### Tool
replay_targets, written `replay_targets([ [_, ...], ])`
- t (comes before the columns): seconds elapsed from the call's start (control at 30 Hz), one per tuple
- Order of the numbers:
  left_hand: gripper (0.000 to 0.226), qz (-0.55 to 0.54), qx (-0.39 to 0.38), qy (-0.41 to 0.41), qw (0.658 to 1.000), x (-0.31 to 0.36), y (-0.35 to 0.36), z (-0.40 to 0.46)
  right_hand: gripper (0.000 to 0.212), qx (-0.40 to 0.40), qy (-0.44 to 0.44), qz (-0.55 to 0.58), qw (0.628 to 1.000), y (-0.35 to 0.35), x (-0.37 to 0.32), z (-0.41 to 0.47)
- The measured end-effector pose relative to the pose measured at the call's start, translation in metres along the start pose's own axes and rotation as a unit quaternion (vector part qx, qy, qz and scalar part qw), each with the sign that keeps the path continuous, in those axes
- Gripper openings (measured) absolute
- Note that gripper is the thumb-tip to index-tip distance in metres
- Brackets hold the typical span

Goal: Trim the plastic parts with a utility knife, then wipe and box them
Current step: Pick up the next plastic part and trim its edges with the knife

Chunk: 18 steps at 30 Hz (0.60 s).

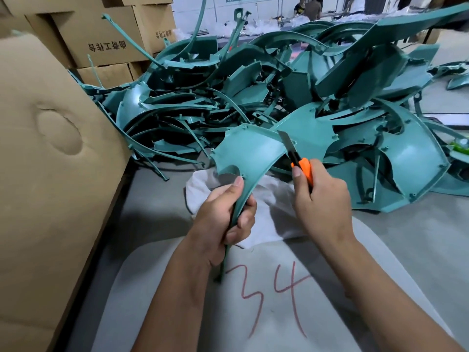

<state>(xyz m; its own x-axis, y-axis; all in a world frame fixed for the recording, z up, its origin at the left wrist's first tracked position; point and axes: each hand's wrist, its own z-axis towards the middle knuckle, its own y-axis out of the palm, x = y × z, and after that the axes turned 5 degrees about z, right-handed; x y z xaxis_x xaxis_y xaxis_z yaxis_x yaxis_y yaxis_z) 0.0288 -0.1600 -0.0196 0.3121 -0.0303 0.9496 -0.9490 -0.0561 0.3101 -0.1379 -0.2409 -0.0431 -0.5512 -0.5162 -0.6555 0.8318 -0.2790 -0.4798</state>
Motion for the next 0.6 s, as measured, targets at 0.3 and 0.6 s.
replay_targets([
  [0.3, 0.059, 0.086, 0.118, 0.039, 0.989, -0.003, 0.003, 0.007, 0.032, -0.083, -0.100, 0.033, 0.991, -0.001, -0.016, -0.009],
  [0.6, 0.045, 0.009, 0.208, 0.047, 0.977, -0.006, 0.015, 0.015, 0.028, -0.157, -0.161, 0.114, 0.968, -0.003, -0.018, -0.012],
])
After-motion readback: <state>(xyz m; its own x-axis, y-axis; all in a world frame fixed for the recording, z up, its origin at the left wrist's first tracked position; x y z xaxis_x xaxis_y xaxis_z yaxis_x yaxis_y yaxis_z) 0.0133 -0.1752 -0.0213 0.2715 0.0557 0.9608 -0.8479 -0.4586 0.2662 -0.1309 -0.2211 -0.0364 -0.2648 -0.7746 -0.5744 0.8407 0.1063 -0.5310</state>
